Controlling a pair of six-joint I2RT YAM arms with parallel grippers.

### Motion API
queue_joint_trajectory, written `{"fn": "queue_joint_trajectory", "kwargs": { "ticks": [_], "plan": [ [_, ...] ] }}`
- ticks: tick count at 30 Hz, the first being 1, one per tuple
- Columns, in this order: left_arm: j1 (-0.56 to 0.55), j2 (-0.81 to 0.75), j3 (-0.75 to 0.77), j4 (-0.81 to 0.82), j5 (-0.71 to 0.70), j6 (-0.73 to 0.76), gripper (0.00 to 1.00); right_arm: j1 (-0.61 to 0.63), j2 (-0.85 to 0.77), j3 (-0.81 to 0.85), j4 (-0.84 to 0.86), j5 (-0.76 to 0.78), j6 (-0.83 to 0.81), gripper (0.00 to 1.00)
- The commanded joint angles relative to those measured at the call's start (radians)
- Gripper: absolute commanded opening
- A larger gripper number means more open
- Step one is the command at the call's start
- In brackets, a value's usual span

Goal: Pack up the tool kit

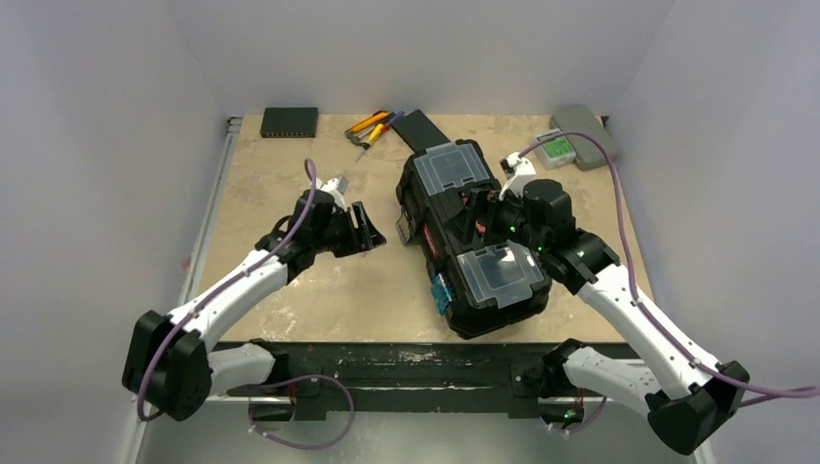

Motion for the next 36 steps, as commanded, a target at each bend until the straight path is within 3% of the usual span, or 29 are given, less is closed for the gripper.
{"fn": "queue_joint_trajectory", "kwargs": {
  "ticks": [1, 7, 10, 14, 18, 26, 30, 36],
  "plan": [
    [0.103, 0.119, -0.007, 0.182, 0.165, -0.026, 0.59, 0.098, 0.030, 0.069, 0.096, 0.063, 0.017, 0.95],
    [0.167, 0.333, 0.077, 0.240, 0.204, -0.005, 0.62, 0.163, 0.135, 0.149, 0.073, 0.111, 0.021, 0.99],
    [0.187, 0.426, 0.088, 0.360, 0.264, -0.023, 0.62, 0.206, 0.191, 0.214, 0.020, 0.123, 0.011, 0.99],
    [0.205, 0.521, 0.122, 0.441, 0.319, -0.039, 0.59, 0.323, 0.309, 0.357, -0.159, 0.299, -0.051, 0.99],
    [0.219, 0.576, 0.196, 0.359, 0.277, -0.007, 0.58, 0.407, 0.427, 0.463, -0.274, 0.407, -0.072, 0.99],
    [0.235, 0.733, 0.374, 0.208, 0.262, -0.029, 0.57, 0.519, 0.510, 0.458, -0.219, 0.478, -0.052, 0.99],
    [0.234, 0.817, 0.445, 0.197, 0.286, -0.042, 0.50, 0.530, 0.504, 0.423, -0.183, 0.475, -0.049, 0.99],
    [0.233, 0.950, 0.583, 0.183, 0.428, -0.048, 0.25, 0.530, 0.423, 0.347, -0.141, 0.472, -0.051, 0.96]
  ]
}}
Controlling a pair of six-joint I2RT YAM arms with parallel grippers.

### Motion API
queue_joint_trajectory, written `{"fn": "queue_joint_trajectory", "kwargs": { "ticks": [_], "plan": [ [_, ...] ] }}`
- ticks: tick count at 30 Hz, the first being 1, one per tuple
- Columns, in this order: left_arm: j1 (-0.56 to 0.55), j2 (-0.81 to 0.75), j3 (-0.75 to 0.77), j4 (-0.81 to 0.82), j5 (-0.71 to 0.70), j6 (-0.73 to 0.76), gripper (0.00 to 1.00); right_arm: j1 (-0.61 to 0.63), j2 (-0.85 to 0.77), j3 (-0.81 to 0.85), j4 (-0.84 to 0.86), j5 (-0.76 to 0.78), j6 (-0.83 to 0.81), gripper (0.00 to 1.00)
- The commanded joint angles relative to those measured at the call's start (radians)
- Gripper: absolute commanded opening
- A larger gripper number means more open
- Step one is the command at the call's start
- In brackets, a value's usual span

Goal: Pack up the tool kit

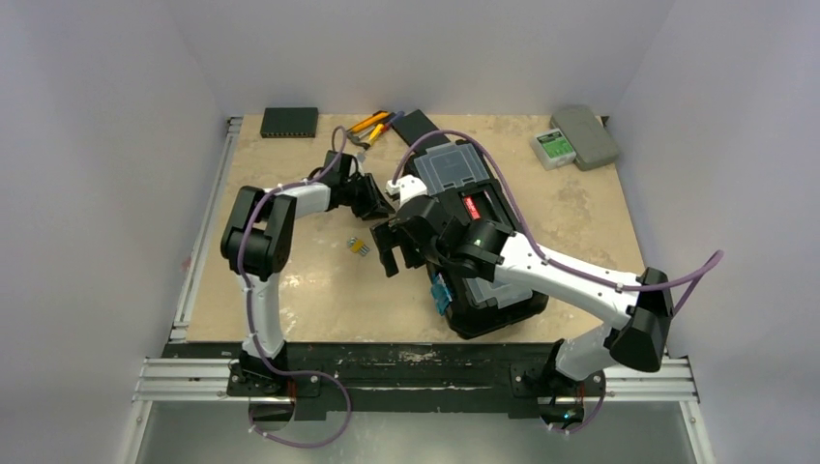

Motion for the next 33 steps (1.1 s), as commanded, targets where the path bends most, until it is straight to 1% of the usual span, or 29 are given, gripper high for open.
{"fn": "queue_joint_trajectory", "kwargs": {
  "ticks": [1, 4, 6, 8, 10, 11, 12, 14, 16, 18, 20, 22, 23, 25, 28, 30, 33],
  "plan": [
    [0.002, 0.058, 0.094, 0.016, 0.145, -0.016, 0.24, 0.001, -0.088, -0.040, 0.044, 0.029, -0.003, 0.96],
    [0.001, 0.110, 0.123, 0.115, 0.272, -0.054, 0.19, 0.001, -0.117, -0.078, 0.027, 0.043, 0.014, 0.96],
    [-0.006, 0.132, 0.132, 0.145, 0.311, -0.070, 0.17, 0.001, -0.143, -0.110, 0.030, 0.044, 0.022, 0.96],
    [-0.017, 0.151, 0.147, 0.159, 0.362, -0.081, 0.15, 0.001, -0.170, -0.141, 0.039, 0.033, 0.033, 0.96],
    [-0.027, 0.195, 0.184, 0.126, 0.450, -0.089, 0.12, -0.001, -0.193, -0.161, 0.045, 0.019, 0.039, 0.96],
    [-0.030, 0.211, 0.193, 0.120, 0.508, -0.097, 0.08, -0.001, -0.206, -0.161, 0.042, 0.019, 0.040, 0.96],
    [-0.030, 0.216, 0.180, 0.139, 0.554, -0.117, 0.04, -0.001, -0.212, -0.155, 0.031, 0.016, 0.043, 0.95],
    [-0.026, 0.204, 0.133, 0.182, 0.588, -0.140, 0.00, -0.001, -0.222, -0.139, 0.009, 0.004, 0.049, 0.95],
    [-0.023, 0.182, 0.079, 0.202, 0.622, -0.141, 0.00, -0.001, -0.230, -0.125, -0.005, -0.011, 0.049, 0.95],
    [-0.023, 0.145, 0.016, 0.263, 0.650, -0.165, 0.00, -0.001, -0.224, -0.110, -0.034, -0.004, 0.050, 0.95],
    [-0.024, 0.110, -0.043, 0.361, 0.677, -0.222, 0.00, -0.001, -0.211, -0.094, -0.063, 0.026, 0.038, 0.95],
    [-0.024, 0.071, -0.093, 0.449, 0.695, -0.285, 0.00, 0.000, -0.189, -0.077, -0.078, 0.018, 0.028, 0.95],
    [-0.023, 0.054, -0.112, 0.468, 0.696, -0.295, 0.00, 0.001, -0.177, -0.069, -0.081, 0.008, 0.022, 0.95],
    [-0.023, 0.021, -0.134, 0.464, 0.687, -0.286, 0.00, 0.001, -0.150, -0.052, -0.084, -0.008, 0.010, 0.95],
    [-0.021, -0.008, -0.130, 0.388, 0.662, -0.236, 0.00, 0.002, -0.094, -0.009, -0.089, -0.008, -0.033, 0.91],
    [-0.021, -0.011, -0.124, 0.365, 0.656, -0.225, 0.00, 0.004, -0.034, 0.056, -0.115, 0.010, -0.068, 0.88],
    [-0.020, -0.019, -0.130, 0.359, 0.650, -0.220, 0.00, 0.004, 0.079, 0.171, -0.178, 0.059, -0.109, 0.86]
  ]
}}
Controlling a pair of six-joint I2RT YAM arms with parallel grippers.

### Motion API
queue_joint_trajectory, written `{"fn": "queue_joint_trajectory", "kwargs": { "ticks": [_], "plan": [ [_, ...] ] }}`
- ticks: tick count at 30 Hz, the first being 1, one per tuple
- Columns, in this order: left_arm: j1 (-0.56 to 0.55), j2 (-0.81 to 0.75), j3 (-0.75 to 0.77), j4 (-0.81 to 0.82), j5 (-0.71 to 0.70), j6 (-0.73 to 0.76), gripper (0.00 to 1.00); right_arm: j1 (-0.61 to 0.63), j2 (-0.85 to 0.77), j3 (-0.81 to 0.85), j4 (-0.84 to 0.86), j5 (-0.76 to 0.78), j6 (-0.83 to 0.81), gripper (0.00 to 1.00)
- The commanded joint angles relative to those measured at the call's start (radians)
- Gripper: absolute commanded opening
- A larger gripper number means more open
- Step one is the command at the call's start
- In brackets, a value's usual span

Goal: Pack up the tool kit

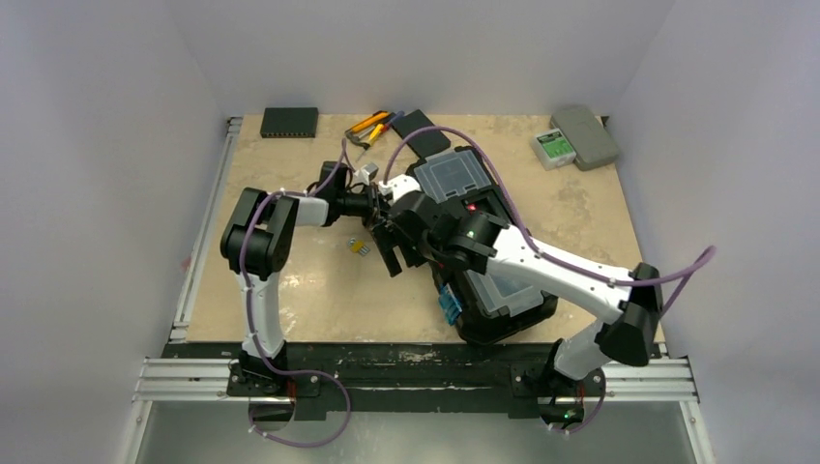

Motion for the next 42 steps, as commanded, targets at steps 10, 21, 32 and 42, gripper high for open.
{"fn": "queue_joint_trajectory", "kwargs": {
  "ticks": [10, 21, 32, 42],
  "plan": [
    [-0.017, -0.069, -0.012, -0.036, 0.078, 0.048, 0.00, 0.004, 0.384, 0.350, -0.091, 0.156, -0.099, 0.79],
    [-0.017, -0.081, -0.003, -0.087, 0.068, 0.085, 0.00, 0.001, 0.553, 0.436, -0.129, 0.351, -0.089, 0.64],
    [-0.008, -0.088, -0.006, -0.111, 0.056, 0.104, 0.00, -0.008, 0.601, 0.463, -0.120, 0.437, -0.083, 0.08],
    [0.102, -0.230, -0.088, -0.369, -0.178, 0.253, 0.00, -0.102, 0.384, 0.287, 0.100, 0.051, -0.050, 0.00]
  ]
}}
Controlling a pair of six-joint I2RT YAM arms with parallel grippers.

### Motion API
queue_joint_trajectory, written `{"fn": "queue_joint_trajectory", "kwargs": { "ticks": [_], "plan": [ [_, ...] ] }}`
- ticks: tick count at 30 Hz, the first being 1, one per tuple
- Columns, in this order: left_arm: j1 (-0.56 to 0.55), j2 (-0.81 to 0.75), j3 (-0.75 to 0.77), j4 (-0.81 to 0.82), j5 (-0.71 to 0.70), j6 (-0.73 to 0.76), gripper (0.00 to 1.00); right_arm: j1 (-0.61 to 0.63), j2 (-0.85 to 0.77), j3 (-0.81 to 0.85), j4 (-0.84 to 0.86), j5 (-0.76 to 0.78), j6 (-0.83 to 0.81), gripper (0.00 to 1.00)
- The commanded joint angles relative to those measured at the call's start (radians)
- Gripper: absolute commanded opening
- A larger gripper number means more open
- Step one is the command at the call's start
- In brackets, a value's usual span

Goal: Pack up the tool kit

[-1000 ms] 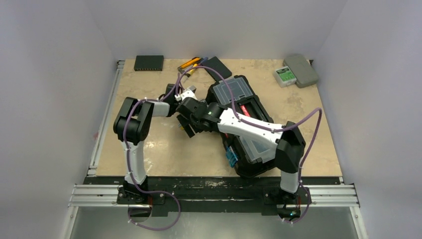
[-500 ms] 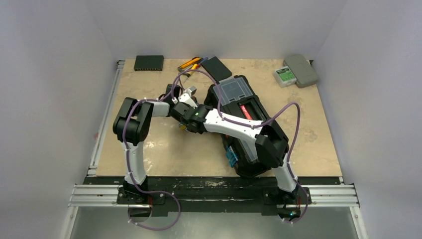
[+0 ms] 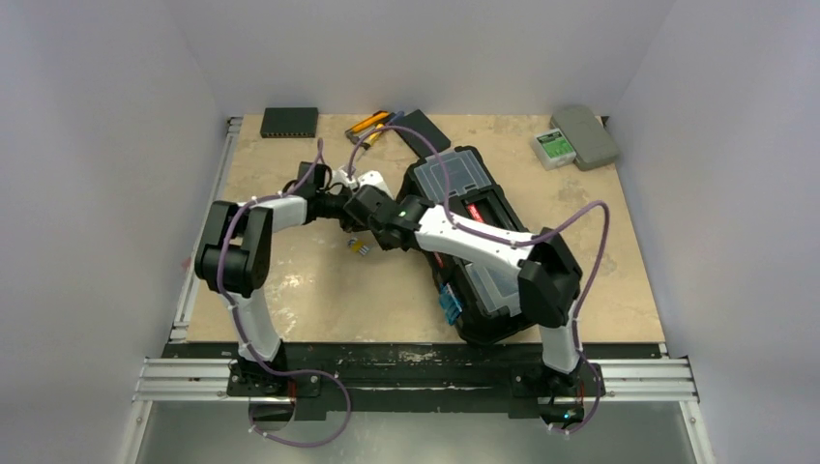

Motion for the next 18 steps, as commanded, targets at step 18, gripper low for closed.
{"fn": "queue_joint_trajectory", "kwargs": {
  "ticks": [18],
  "plan": [
    [-0.139, 0.023, 0.003, 0.223, -0.147, -0.130, 0.00, -0.213, -0.232, -0.103, 0.170, -0.404, 0.078, 0.00]
  ]
}}
